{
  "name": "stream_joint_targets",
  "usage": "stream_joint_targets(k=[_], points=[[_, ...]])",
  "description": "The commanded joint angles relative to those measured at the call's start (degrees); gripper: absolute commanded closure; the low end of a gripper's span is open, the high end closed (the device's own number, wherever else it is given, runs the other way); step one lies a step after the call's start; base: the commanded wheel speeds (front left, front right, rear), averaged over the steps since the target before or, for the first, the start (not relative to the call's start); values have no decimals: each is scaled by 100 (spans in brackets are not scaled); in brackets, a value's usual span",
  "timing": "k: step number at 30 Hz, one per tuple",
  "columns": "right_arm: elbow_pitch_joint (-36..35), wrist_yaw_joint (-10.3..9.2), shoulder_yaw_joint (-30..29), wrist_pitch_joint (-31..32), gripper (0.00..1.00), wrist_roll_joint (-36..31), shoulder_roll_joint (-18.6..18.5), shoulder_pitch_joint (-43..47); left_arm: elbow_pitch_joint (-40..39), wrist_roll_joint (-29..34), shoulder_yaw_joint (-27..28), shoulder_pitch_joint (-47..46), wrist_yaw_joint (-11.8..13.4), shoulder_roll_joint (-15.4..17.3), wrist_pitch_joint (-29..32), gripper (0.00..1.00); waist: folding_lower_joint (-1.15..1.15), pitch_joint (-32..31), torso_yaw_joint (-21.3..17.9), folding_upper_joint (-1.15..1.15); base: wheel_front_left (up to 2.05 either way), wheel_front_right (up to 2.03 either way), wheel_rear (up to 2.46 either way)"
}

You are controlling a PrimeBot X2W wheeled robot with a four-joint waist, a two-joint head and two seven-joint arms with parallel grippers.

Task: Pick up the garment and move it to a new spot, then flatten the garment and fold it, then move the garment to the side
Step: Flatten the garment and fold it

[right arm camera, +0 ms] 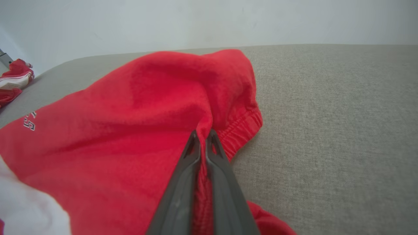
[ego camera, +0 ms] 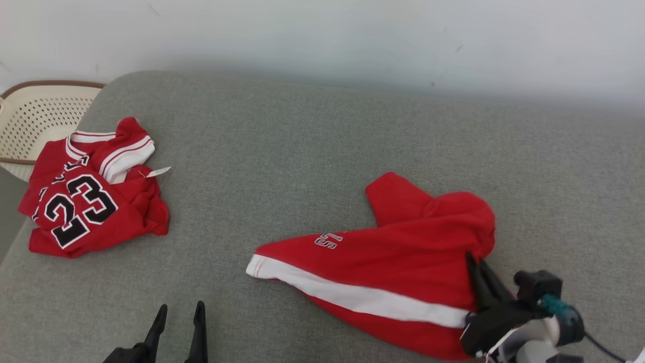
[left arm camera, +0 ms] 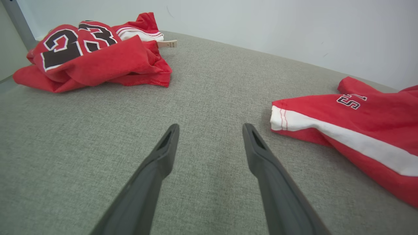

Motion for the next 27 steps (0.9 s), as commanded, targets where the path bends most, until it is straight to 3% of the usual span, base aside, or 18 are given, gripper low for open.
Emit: stream_joint_targets(k=[1,7,8,9,10,11,17,27], points=[[80,-4,-59,-3,100,-52,-93,-148,11,-20,-30,-100,-12,0,-7,0,0,54,32,0,0,0,0],[601,-4,-362,-2,100,-230,-278,-561,87,-50,-248,-222,-34,0,-7,0,0,125,137,0,0,0,0],[689,-4,-396,-2,75,-228,-282,-605,100,-51,-284,-239,-34,1,-7,0,0,117,152,0,0,0,0],[715,-4,-428,-2,17,-247,-288,-632,109,-53,-321,-253,-32,1,-7,0,0,98,162,0,0,0,0],[715,-4,-428,-2,17,-247,-288,-632,109,-53,-321,-253,-32,1,-7,0,0,98,162,0,0,0,0],[725,-4,-473,-2,0,-257,-282,-635,112,-55,-344,-252,-23,0,-7,0,0,78,161,0,0,0,0],[432,-4,-822,-2,0,-180,-96,-221,198,-61,-327,-74,10,1,-7,0,0,-219,-1,0,0,0,0],[-723,-4,-804,-2,0,-331,176,779,-5,129,-3,404,121,2,-7,0,0,-672,-566,0,0,0,0]])
